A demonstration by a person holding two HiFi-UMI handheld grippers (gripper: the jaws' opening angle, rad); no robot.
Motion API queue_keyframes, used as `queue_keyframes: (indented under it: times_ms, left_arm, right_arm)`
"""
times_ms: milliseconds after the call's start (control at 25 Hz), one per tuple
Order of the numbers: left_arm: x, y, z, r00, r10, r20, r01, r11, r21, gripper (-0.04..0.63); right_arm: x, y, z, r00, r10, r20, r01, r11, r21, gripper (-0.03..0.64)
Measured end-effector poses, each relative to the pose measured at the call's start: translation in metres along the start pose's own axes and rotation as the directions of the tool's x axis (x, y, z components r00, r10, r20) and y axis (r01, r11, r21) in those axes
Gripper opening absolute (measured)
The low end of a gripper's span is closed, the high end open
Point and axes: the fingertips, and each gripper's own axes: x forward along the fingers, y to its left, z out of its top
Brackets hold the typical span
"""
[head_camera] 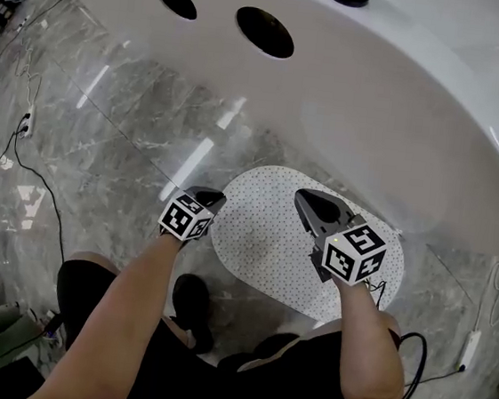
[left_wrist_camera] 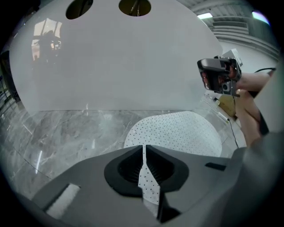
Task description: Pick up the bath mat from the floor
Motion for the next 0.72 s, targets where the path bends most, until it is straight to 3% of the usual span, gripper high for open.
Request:
queue_keyframes:
  times_ms: [200,400,720]
  left_arm:
    - [0.016,0.004,-0.011,0.998,0.053,-0.015,-0.053,0.999,-0.005,0.020]
    - [0.023,0.004,-0.029,0.998,0.052,-0.046,-0.053,0.998,-0.015,0.020]
    - [0.032,0.023,-0.038,0.996,0.080,-0.047,-0.084,0.991,-0.104,0.059]
  right_arm:
    - [-0.011,-0.007,-0.001,1.000,-0.021,0.002,0.021,0.999,0.027,0.006]
    - [-0.016,0.002,0.004,1.000,-0.002,0.030,-0.001,0.997,0.078,0.006]
    - [-0.021,0.012,-0.003,1.000,0.008,0.006,-0.008,0.997,0.079,0.006]
